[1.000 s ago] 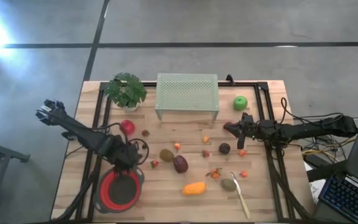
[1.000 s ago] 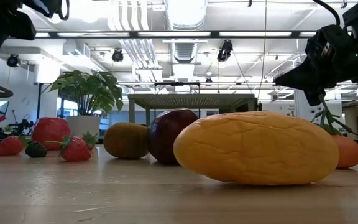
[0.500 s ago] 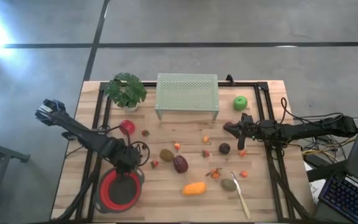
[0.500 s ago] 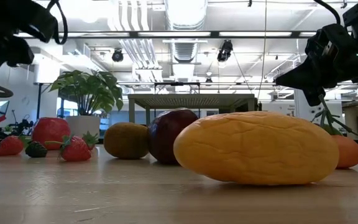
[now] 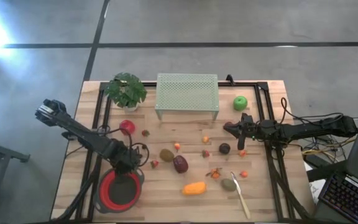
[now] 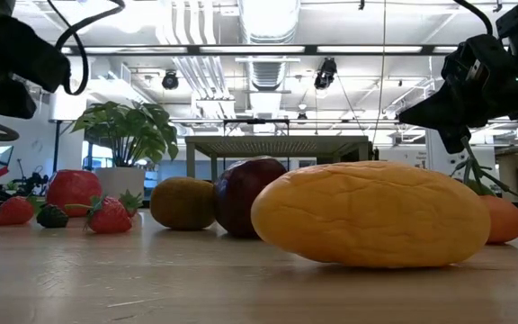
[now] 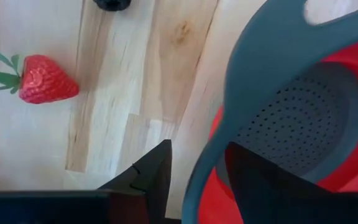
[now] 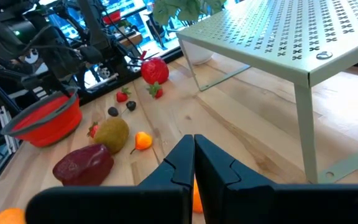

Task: Pick & Place Fruit
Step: Put the red strainer bowl on the shelf

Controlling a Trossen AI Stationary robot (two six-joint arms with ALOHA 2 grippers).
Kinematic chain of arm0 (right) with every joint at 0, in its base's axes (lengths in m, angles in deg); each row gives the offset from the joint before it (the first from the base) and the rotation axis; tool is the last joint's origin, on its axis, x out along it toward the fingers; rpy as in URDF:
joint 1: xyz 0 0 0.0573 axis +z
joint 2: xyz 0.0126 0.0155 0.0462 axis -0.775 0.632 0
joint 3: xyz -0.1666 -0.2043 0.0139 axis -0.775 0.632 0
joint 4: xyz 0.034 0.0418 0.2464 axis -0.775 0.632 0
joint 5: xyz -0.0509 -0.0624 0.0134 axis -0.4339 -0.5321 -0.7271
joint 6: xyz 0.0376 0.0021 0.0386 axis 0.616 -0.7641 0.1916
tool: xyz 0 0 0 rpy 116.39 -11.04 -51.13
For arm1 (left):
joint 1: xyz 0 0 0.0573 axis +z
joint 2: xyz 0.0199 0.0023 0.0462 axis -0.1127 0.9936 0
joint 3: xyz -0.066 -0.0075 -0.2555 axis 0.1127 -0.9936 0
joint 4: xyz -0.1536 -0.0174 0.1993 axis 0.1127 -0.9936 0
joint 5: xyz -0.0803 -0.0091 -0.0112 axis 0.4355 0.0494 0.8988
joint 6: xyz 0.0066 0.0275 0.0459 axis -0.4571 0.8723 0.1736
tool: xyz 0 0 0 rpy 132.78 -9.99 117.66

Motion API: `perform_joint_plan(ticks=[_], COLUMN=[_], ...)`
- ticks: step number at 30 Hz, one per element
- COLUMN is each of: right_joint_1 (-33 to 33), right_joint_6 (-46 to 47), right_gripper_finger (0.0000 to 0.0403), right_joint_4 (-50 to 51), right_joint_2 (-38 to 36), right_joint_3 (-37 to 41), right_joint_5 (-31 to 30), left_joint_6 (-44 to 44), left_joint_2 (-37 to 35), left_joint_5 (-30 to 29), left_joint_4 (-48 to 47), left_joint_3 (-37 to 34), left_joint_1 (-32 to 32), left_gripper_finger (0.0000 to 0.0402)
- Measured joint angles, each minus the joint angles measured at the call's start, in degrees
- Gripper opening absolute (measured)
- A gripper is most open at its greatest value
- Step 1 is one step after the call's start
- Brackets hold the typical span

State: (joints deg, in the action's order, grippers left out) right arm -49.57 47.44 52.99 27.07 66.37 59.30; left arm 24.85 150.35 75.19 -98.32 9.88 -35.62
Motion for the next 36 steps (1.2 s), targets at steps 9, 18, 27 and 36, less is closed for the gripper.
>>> perform_joint_plan(ticks=[9, 18, 27, 36], right_joint_1=[0.00, 0.00, 0.00, 0.00], right_joint_6=[0.00, 0.16, 0.59, 0.59], right_gripper_finger=[0.0008, 0.0008, 0.0008, 0.0008], right_joint_4=[-0.10, -0.14, -0.17, -1.47], right_joint_2=[0.00, 0.00, 0.00, 0.02], right_joint_3=[0.00, 0.00, 0.00, 0.00], right_joint_5=[-0.01, -0.02, -0.03, -0.03], left_joint_6=[1.72, 1.25, 1.89, -3.14], left_joint_2=[0.00, -0.26, -1.31, -7.68], left_joint_5=[0.02, 1.16, 2.04, -8.85], left_joint_4=[0.21, 0.30, -0.10, -0.04], left_joint_3=[-0.13, -0.07, 2.51, 10.26], left_joint_1=[0.00, 0.00, 0.04, 2.95], left_gripper_finger=[0.0073, 0.0031, 0.0032, 0.0034])
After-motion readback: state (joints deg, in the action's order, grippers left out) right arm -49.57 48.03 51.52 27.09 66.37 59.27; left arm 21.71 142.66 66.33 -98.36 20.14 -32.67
